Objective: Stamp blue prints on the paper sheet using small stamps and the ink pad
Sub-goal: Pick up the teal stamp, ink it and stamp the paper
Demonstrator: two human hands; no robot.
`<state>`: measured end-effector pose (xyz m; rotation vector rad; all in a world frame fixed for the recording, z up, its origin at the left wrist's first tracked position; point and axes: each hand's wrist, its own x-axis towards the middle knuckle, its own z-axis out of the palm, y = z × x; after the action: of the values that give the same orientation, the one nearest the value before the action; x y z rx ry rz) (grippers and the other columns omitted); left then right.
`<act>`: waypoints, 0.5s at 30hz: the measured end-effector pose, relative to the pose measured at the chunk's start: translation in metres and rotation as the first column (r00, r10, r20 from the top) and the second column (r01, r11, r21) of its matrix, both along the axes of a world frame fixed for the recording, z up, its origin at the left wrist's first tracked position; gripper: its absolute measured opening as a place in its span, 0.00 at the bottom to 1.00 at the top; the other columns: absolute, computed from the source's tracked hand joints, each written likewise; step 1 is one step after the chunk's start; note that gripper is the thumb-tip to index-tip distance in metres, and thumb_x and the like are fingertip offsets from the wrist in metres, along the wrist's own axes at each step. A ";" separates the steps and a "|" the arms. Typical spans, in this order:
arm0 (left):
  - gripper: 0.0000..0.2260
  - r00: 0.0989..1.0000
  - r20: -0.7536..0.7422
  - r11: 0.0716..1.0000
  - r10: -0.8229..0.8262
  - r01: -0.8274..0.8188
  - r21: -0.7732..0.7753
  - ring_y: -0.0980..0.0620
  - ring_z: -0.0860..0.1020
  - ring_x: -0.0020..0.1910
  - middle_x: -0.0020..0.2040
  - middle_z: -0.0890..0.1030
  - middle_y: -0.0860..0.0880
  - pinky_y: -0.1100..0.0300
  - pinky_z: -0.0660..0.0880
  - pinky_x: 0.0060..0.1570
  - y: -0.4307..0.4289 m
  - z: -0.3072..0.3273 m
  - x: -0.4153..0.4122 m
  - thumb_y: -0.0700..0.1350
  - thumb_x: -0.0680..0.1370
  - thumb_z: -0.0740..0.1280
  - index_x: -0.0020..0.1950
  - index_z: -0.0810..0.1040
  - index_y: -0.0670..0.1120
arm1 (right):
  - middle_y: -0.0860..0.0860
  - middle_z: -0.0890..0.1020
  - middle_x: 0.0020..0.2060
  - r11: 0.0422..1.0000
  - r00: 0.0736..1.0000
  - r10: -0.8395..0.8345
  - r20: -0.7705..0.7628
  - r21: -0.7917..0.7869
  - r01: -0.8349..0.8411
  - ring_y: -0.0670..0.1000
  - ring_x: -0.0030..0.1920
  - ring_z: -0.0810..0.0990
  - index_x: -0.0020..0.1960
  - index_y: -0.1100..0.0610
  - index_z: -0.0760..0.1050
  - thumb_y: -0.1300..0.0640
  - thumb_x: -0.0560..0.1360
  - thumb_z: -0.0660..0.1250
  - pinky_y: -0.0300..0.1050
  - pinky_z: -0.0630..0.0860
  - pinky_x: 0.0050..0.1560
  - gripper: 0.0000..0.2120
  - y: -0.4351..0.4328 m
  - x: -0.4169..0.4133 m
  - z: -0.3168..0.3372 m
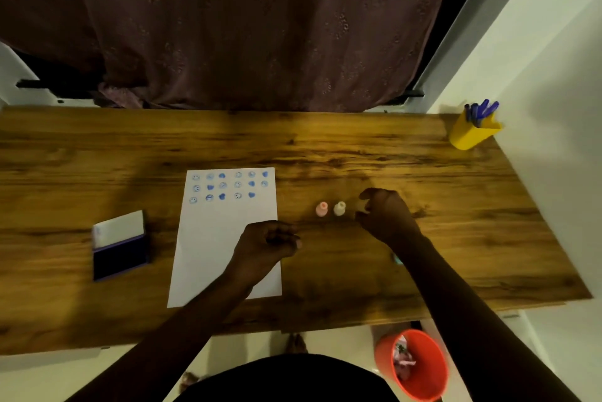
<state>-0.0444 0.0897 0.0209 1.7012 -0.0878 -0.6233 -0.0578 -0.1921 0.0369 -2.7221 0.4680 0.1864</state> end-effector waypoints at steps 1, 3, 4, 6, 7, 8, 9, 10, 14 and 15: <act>0.10 1.000 0.000 1.000 -0.014 0.014 0.003 0.52 0.87 0.49 0.46 0.89 0.50 0.46 0.82 0.59 -0.002 0.000 0.000 0.42 0.71 0.80 0.51 0.87 0.52 | 0.56 0.85 0.55 0.999 0.999 -0.032 0.000 0.006 0.032 0.54 0.54 0.84 0.65 0.57 0.78 0.51 0.72 0.76 0.51 0.82 0.54 0.23 -0.007 -0.008 0.004; 0.11 0.999 0.001 0.999 -0.037 0.037 0.006 0.51 0.87 0.50 0.46 0.89 0.50 0.44 0.82 0.60 -0.006 0.000 0.000 0.42 0.71 0.80 0.51 0.88 0.51 | 0.56 0.86 0.53 0.996 0.996 -0.090 0.008 0.010 0.090 0.53 0.53 0.85 0.61 0.58 0.81 0.53 0.72 0.77 0.50 0.82 0.53 0.20 -0.020 -0.025 0.009; 0.10 0.999 0.001 0.999 -0.050 0.050 0.008 0.51 0.87 0.50 0.46 0.89 0.50 0.44 0.82 0.60 -0.008 0.000 0.000 0.42 0.71 0.80 0.51 0.88 0.51 | 0.56 0.87 0.52 0.993 0.993 -0.116 0.013 0.008 0.116 0.54 0.53 0.86 0.60 0.58 0.82 0.54 0.72 0.77 0.50 0.82 0.53 0.19 -0.026 -0.034 0.011; 0.10 0.997 0.001 0.997 -0.077 0.077 0.014 0.52 0.87 0.49 0.46 0.89 0.52 0.44 0.82 0.60 -0.013 0.000 -0.001 0.42 0.71 0.80 0.50 0.88 0.52 | 0.57 0.87 0.51 0.987 0.987 -0.163 0.011 0.002 0.163 0.55 0.52 0.86 0.59 0.59 0.83 0.53 0.72 0.77 0.50 0.82 0.52 0.18 -0.036 -0.052 0.012; 0.10 0.996 0.001 0.996 -0.088 0.087 0.015 0.53 0.87 0.49 0.46 0.89 0.52 0.45 0.82 0.60 -0.016 0.001 -0.002 0.42 0.71 0.80 0.50 0.88 0.53 | 0.57 0.87 0.51 0.983 0.983 -0.185 0.003 -0.005 0.185 0.55 0.51 0.86 0.58 0.59 0.83 0.52 0.72 0.77 0.50 0.82 0.52 0.18 -0.039 -0.060 0.011; 0.09 0.995 -0.001 0.995 -0.100 0.100 0.013 0.52 0.87 0.50 0.46 0.89 0.52 0.45 0.82 0.60 -0.018 0.001 -0.003 0.42 0.71 0.80 0.49 0.88 0.53 | 0.57 0.87 0.51 0.977 0.977 -0.213 -0.009 -0.017 0.213 0.56 0.51 0.86 0.58 0.58 0.83 0.51 0.71 0.77 0.49 0.82 0.51 0.18 -0.042 -0.068 0.009; 0.09 0.994 0.002 0.994 -0.112 0.112 0.011 0.52 0.87 0.50 0.46 0.89 0.52 0.45 0.82 0.60 -0.021 0.001 -0.004 0.42 0.71 0.80 0.49 0.88 0.53 | 0.56 0.87 0.51 0.970 0.970 -0.240 -0.023 -0.030 0.239 0.56 0.51 0.85 0.58 0.58 0.83 0.49 0.71 0.77 0.49 0.81 0.51 0.19 -0.044 -0.076 0.007; 0.09 0.992 0.009 0.992 -0.125 0.125 0.011 0.52 0.87 0.50 0.46 0.89 0.53 0.46 0.82 0.59 -0.023 0.001 -0.005 0.42 0.72 0.80 0.48 0.88 0.53 | 0.56 0.87 0.51 0.964 0.963 -0.266 -0.039 -0.038 0.265 0.57 0.52 0.85 0.58 0.57 0.83 0.48 0.70 0.78 0.48 0.81 0.51 0.21 -0.044 -0.083 0.003; 0.09 0.985 0.037 0.985 -0.170 0.169 0.015 0.56 0.86 0.47 0.45 0.89 0.55 0.49 0.83 0.58 -0.031 0.002 -0.009 0.42 0.72 0.79 0.48 0.87 0.54 | 0.58 0.87 0.47 0.945 0.942 -0.327 -0.082 -0.055 0.323 0.59 0.50 0.86 0.53 0.56 0.83 0.43 0.67 0.78 0.48 0.80 0.47 0.21 -0.041 -0.102 -0.015; 0.09 0.984 0.039 0.985 -0.175 0.174 0.015 0.56 0.86 0.47 0.45 0.88 0.54 0.49 0.83 0.58 -0.033 0.002 -0.010 0.41 0.72 0.79 0.48 0.87 0.54 | 0.59 0.87 0.46 0.942 0.939 -0.333 -0.081 -0.057 0.329 0.60 0.48 0.86 0.52 0.56 0.83 0.43 0.68 0.78 0.47 0.79 0.45 0.20 -0.040 -0.106 -0.021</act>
<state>-0.0548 0.0572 0.0227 1.7293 -0.2647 -0.7208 -0.1634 -0.2319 0.0163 -2.6325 0.9569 0.2104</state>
